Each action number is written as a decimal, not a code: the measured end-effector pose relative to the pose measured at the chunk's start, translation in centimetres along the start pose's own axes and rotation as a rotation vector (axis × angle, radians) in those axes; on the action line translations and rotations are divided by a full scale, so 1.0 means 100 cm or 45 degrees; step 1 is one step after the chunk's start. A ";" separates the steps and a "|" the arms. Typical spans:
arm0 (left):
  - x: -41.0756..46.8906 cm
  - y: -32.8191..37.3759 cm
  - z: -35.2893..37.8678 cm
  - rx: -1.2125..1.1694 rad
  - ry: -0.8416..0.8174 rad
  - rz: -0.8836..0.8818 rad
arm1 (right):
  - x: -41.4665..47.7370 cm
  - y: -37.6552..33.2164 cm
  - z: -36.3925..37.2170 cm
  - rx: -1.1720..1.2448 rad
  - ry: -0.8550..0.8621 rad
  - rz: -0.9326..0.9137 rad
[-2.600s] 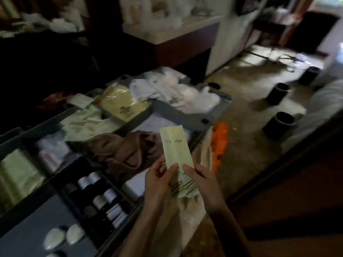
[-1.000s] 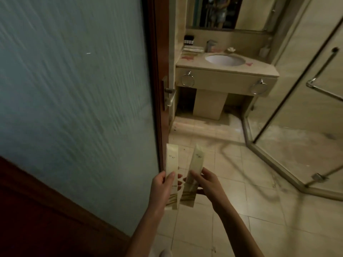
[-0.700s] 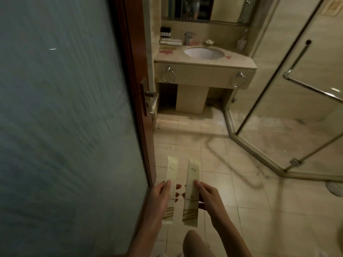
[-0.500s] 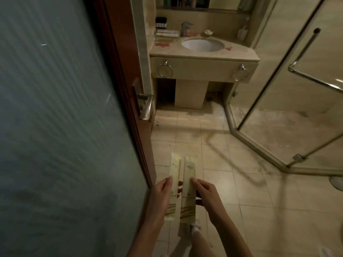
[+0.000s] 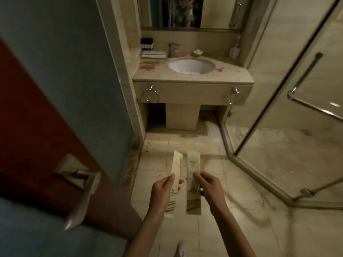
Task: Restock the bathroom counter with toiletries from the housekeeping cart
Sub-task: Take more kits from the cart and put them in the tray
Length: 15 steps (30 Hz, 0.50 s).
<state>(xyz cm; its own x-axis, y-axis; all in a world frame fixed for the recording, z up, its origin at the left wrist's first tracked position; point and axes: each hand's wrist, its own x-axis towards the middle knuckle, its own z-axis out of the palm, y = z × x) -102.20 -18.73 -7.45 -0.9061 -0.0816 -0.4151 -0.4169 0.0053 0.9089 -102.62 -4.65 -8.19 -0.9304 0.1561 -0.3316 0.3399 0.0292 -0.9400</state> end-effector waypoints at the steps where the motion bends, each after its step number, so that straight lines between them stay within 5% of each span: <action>1: 0.014 0.010 0.010 -0.006 0.005 0.012 | 0.019 -0.007 -0.005 -0.009 0.005 -0.011; 15: 0.180 0.066 0.049 -0.059 0.114 -0.052 | 0.194 -0.051 0.007 -0.086 -0.101 0.059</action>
<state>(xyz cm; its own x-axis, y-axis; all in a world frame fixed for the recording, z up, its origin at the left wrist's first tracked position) -121.63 -15.33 -9.13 -0.8774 -0.1692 -0.4489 -0.4480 -0.0455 0.8929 -122.50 -2.45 -9.93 -0.9203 0.0804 -0.3827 0.3892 0.0907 -0.9167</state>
